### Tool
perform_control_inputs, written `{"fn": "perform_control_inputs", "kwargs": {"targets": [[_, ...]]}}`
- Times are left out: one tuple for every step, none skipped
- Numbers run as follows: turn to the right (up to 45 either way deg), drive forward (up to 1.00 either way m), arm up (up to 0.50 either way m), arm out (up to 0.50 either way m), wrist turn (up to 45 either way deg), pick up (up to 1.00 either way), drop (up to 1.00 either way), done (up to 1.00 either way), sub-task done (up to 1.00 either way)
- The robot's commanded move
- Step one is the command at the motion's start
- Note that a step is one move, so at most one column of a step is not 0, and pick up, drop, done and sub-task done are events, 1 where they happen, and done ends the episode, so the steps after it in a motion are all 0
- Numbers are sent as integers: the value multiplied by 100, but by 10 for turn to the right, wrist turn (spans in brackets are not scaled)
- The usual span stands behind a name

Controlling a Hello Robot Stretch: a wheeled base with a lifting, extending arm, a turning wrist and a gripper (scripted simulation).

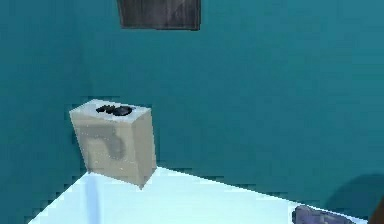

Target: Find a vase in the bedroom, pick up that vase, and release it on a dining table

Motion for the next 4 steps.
{"fn": "perform_control_inputs", "kwargs": {"targets": [[0,75,0,0,0,0,0,0,0],[-450,0,0,0,0,0,0,0,0],[-450,0,0,0,0,0,0,0,0],[-330,0,0,0,0,0,0,0,0]]}}
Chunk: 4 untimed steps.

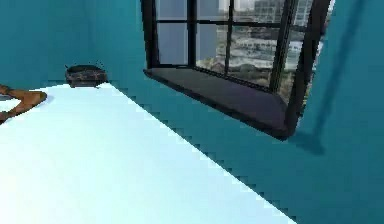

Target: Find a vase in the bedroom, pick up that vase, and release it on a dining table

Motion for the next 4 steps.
{"fn": "perform_control_inputs", "kwargs": {"targets": [[450,0,0,0,0,0,0,0,0],[390,0,0,0,0,0,0,0,0],[0,35,0,0,0,0,0,0,0],[-450,0,0,0,0,0,0,0,0]]}}
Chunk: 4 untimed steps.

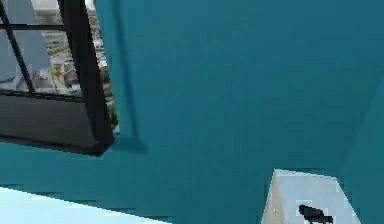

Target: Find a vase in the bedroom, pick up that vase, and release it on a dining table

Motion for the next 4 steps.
{"fn": "perform_control_inputs", "kwargs": {"targets": [[-360,0,0,0,0,0,0,0,0],[0,0,50,0,0,0,0,0,0],[0,0,30,0,0,0,0,0,0],[0,0,0,22,0,0,0,0,0]]}}
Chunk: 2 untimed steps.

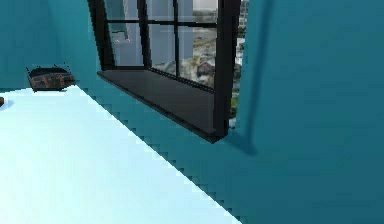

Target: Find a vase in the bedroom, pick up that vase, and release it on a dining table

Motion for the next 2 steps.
{"fn": "perform_control_inputs", "kwargs": {"targets": [[0,0,0,0,450,0,0,0,0],[0,0,0,0,450,0,0,0,0]]}}
